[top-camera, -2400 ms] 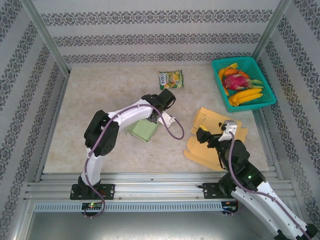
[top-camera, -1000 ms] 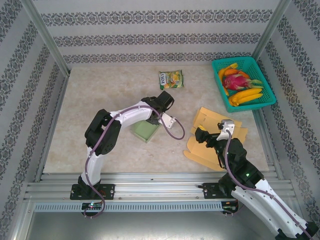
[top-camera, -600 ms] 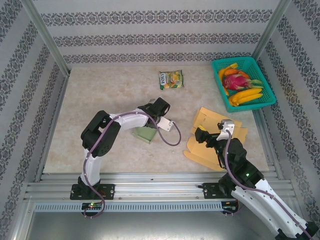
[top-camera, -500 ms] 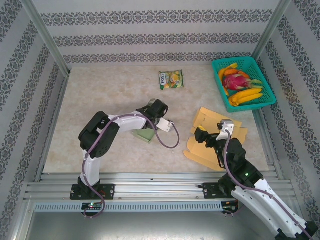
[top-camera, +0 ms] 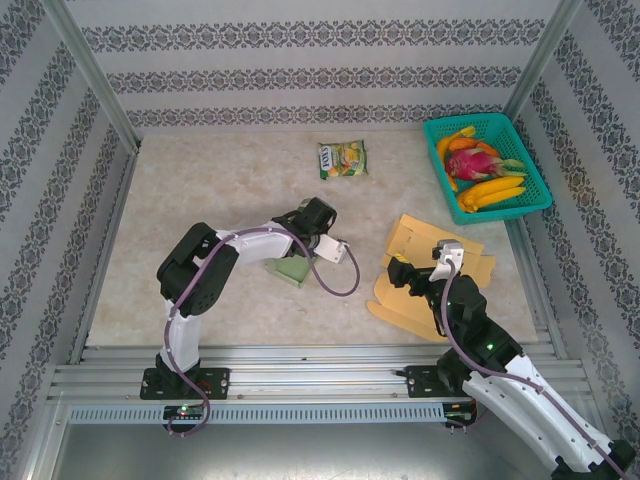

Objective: Fold the paper box

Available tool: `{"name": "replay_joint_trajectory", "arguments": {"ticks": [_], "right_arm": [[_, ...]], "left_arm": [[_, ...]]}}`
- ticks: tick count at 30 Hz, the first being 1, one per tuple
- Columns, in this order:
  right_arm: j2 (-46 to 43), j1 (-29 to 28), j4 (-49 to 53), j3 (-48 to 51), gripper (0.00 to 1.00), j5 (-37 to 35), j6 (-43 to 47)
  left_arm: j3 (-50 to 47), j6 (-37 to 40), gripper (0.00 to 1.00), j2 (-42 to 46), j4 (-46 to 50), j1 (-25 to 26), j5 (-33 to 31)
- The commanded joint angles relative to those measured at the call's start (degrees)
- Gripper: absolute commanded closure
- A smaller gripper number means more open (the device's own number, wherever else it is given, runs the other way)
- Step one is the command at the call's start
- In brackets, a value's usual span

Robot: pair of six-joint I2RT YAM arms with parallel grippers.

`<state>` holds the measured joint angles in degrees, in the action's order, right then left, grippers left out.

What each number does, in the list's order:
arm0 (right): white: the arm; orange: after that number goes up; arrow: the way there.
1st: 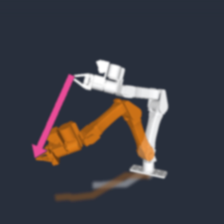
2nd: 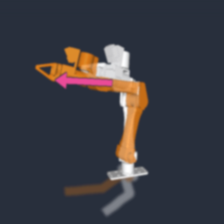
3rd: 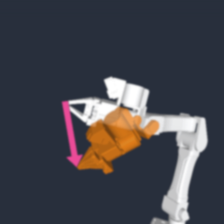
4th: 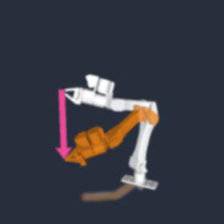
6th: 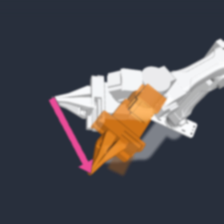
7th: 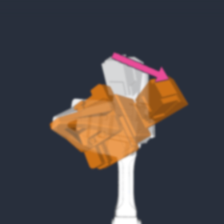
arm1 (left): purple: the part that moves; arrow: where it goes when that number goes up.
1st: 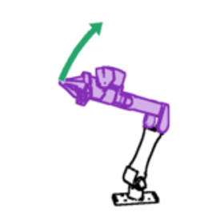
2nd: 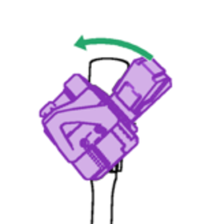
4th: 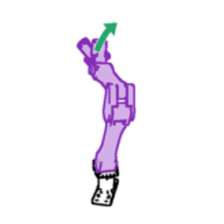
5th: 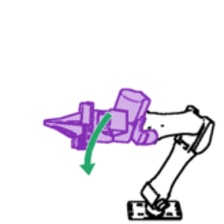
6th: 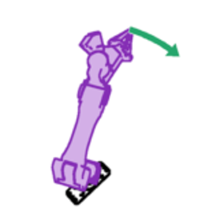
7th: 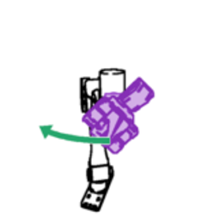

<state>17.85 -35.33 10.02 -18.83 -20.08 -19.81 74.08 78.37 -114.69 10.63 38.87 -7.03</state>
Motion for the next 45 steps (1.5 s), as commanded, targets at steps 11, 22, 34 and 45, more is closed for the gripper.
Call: {"name": "replay_joint_trajectory", "arguments": {"ticks": [11, 22, 34, 45], "right_arm": [[1.6, 0.8, -2.1, 0.8, 0.02, 0.4, -0.6], [3.6, 1.0, -3.1, 0.8, 0.02, 1.3, -0.3], [7.6, 1.1, -6.2, 0.9, 0.02, 5.2, 0.0], [11.5, 1.1, -7.3, -0.2, 0.02, 10.0, -2.4]], "left_arm": [[2.4, -3.0, 0.64, 6.3, 5.2, -0.2, 2.0], [4.0, -13.2, 0.61, 15.2, 7.0, 0.0, 4.3], [12.3, -45.9, 0.03, 28.0, 15.1, -0.3, -2.5], [28.0, -86.6, 0.08, 20.0, 46.0, -1.5, -1.9]]}}
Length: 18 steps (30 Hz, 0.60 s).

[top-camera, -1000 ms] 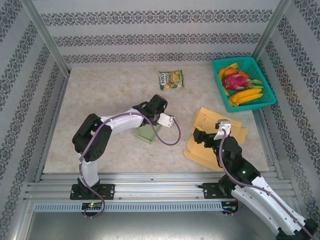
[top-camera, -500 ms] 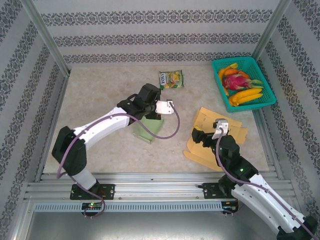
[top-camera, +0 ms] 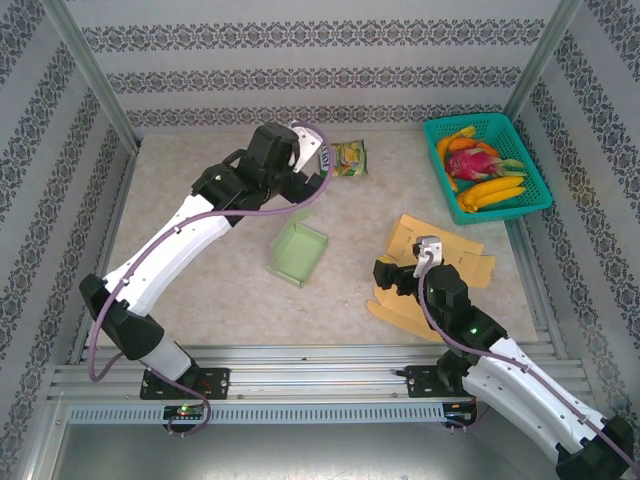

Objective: Fold the paper box

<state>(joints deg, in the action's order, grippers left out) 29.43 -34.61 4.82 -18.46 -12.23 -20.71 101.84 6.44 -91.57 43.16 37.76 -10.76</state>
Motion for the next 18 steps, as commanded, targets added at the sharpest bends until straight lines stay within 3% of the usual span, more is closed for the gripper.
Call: {"name": "replay_joint_trajectory", "arguments": {"ticks": [1, 7, 16, 18], "right_arm": [[-0.1, 0.3, -2.1, -0.6, 0.02, 2.5, -1.7], [0.7, 0.3, -2.7, -0.5, 0.02, 4.0, -2.4], [5.7, 0.3, -3.2, -0.9, 0.02, 6.5, -2.4], [6.2, 0.3, -3.2, -2.6, 0.02, 6.6, -2.3]], "left_arm": [[-0.7, -15.8, 0.09, -3.4, 13.9, -0.4, 3.2], [-6.2, -16.1, 0.13, -4.4, 12.8, -0.4, 2.9], [-6.9, -11.5, 0.20, -9.7, 13.9, -0.4, 1.2], [-7.1, -10.5, 0.27, -10.5, 13.3, -0.4, 0.6]]}}
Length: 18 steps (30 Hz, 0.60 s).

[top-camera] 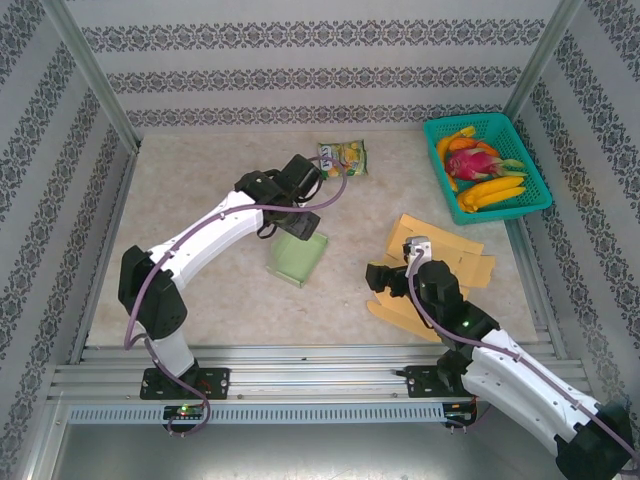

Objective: Fold the paper box

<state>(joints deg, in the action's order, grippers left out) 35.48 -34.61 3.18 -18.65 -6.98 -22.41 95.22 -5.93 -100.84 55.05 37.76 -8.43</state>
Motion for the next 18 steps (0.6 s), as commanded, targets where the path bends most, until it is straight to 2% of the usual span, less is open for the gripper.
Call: {"name": "replay_joint_trajectory", "arguments": {"ticks": [1, 3, 11, 14, 18], "right_arm": [[0.3, 0.3, -1.6, -2.4, 0.02, 1.4, -0.5], [0.4, 0.3, -1.5, -2.4, 0.02, 1.2, -0.5], [0.2, 0.3, -1.4, -2.4, 0.02, 1.2, -0.3], [0.1, 0.3, -1.4, -2.4, 0.02, 1.2, -0.2], [0.4, 0.3, -2.3, -2.1, 0.02, 1.7, 1.1]], "left_arm": [[-0.3, 2.3, 0.29, -1.8, 1.3, -0.4, -1.8], [-0.1, 3.0, 0.31, -2.3, 1.3, -0.4, -2.4], [0.6, 5.7, 0.56, -4.4, 3.0, -0.7, -5.5], [0.9, 6.3, 0.70, -4.1, 2.9, -0.7, -4.2], [1.4, 9.5, 1.00, -3.4, 2.2, -0.7, -2.9]]}}
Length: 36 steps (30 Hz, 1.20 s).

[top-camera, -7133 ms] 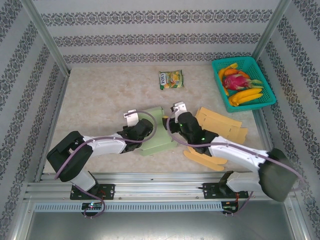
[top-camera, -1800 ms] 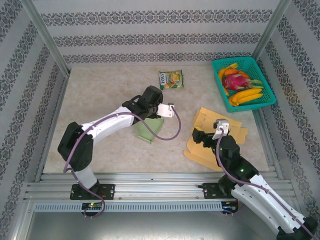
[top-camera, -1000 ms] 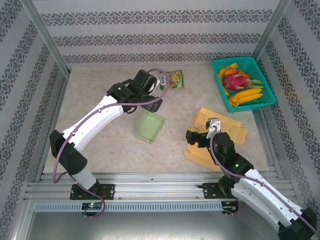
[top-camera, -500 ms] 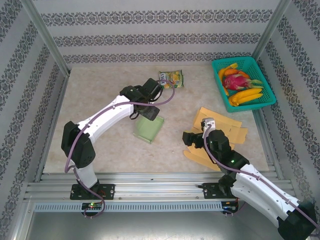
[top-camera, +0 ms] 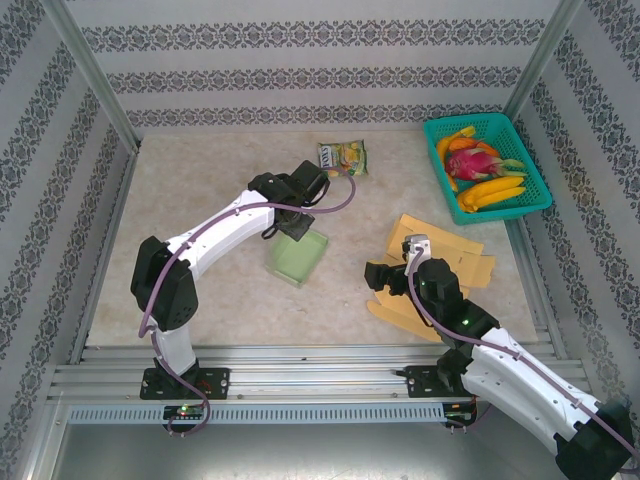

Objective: Fold the paper box

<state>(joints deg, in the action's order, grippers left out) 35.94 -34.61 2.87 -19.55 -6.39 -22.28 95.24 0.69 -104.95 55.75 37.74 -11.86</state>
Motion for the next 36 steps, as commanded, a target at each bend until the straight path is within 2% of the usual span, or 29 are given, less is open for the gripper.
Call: {"name": "replay_joint_trajectory", "arguments": {"ticks": [1, 4, 9, 12, 14, 16, 18, 23, 27, 30, 36], "right_arm": [[0.2, 0.4, -2.6, -1.0, 0.02, 1.3, 1.7], [1.5, 0.3, -5.3, -0.5, 0.02, 1.8, 3.9], [5.2, 0.3, -10.9, -1.7, 0.02, 5.0, 10.7], [7.5, 0.5, -17.2, -2.6, 0.02, 1.9, 16.2], [10.5, 1.6, -27.4, -1.4, 0.02, 2.2, 21.1], [14.9, 4.2, -33.8, -2.3, 0.02, 8.0, 24.7], [19.7, 7.4, -32.8, -6.4, 0.03, 16.2, 26.4], [26.3, 10.8, -29.4, -12.7, 0.15, 35.4, 42.7], [30.1, 11.8, -23.4, -17.9, 0.37, 41.6, 49.7], [33.1, 11.8, -19.5, -20.6, 0.51, 47.6, 55.4], [38.5, 11.8, -16.1, -23.7, 0.54, 52.4, 60.0]], "left_arm": [[1.7, 4.1, 1.00, 0.8, 1.5, -0.6, 0.6], [2.5, 8.0, 1.00, 1.7, 0.8, -0.6, 0.9], [0.5, 19.5, 1.00, 6.9, -4.9, -0.6, 3.0], [-2.5, 28.3, 1.00, 11.4, -8.7, -0.6, 8.2], [-6.8, 34.9, 1.00, 15.9, -12.2, -0.6, 13.3], [-11.8, 40.9, 1.00, 20.6, -15.7, -0.7, 18.2], [-16.4, 45.3, 1.00, 25.0, -18.4, -1.1, 22.7], [-24.7, 47.7, 1.00, 32.2, -24.7, -3.1, 26.3], [-30.9, 50.8, 1.00, 35.2, -29.6, -3.6, 26.8], [-31.6, 50.1, 1.00, 35.7, -31.5, -4.2, 28.3], [-32.5, 50.4, 1.00, 35.6, -32.3, -4.2, 29.0]]}}
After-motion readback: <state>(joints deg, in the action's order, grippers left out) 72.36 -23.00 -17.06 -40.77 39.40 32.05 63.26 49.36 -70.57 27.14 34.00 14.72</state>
